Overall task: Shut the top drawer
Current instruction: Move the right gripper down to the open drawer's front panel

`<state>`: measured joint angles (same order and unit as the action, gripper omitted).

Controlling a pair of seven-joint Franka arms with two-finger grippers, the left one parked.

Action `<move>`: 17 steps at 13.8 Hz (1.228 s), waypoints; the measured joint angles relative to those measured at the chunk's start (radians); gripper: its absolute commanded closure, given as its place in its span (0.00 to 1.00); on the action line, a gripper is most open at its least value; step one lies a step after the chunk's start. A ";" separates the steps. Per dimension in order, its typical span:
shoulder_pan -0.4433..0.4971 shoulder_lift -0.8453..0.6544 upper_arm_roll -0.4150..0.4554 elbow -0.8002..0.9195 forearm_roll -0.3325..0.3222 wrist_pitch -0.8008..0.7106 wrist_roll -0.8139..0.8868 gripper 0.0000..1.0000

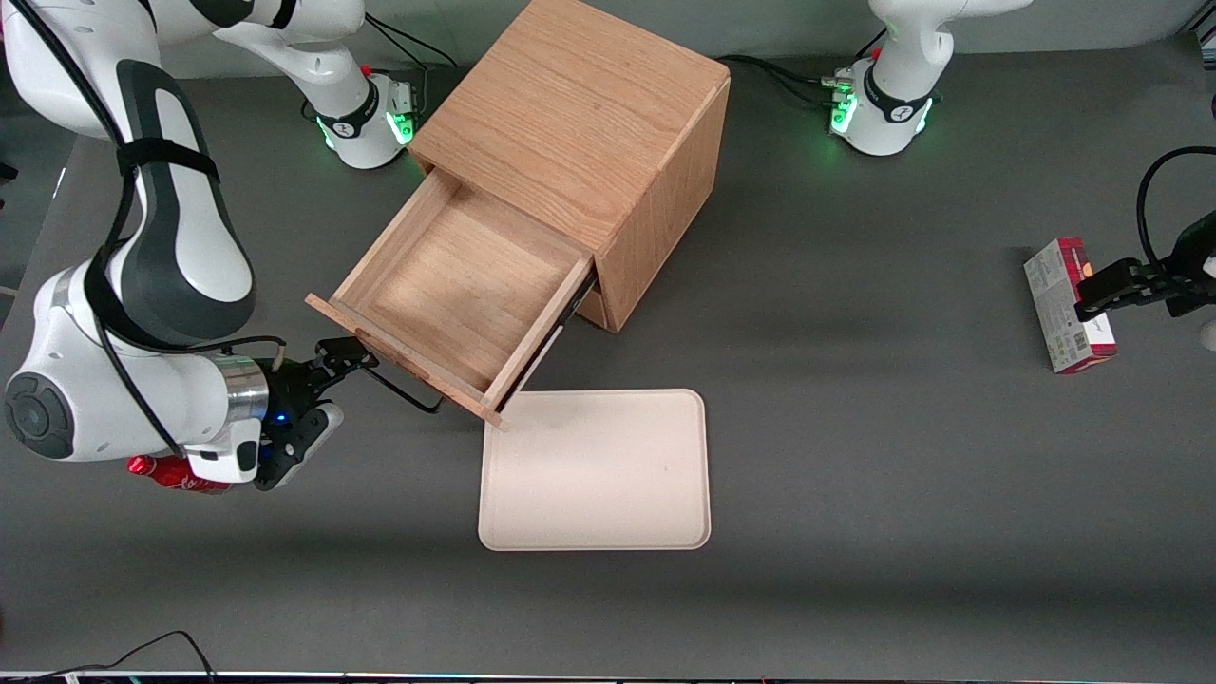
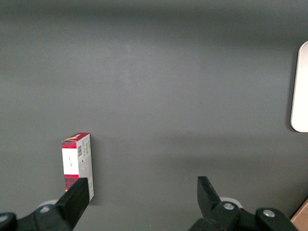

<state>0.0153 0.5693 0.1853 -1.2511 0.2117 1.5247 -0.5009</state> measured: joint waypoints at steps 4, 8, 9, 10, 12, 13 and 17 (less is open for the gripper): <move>0.000 0.000 0.001 -0.067 0.000 0.092 0.006 0.00; 0.000 0.000 0.003 -0.133 0.001 0.160 0.007 0.00; 0.000 0.000 0.004 -0.143 0.001 0.171 0.008 0.00; 0.000 -0.001 0.005 -0.153 0.002 0.184 0.008 0.00; 0.001 -0.004 0.007 -0.164 0.002 0.197 0.009 0.00; 0.001 -0.007 0.007 -0.167 0.002 0.199 0.009 0.00; 0.001 -0.020 0.022 -0.181 0.005 0.207 0.045 0.00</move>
<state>0.0160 0.5493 0.2077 -1.4318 0.2172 1.7314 -0.4563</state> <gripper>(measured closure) 0.000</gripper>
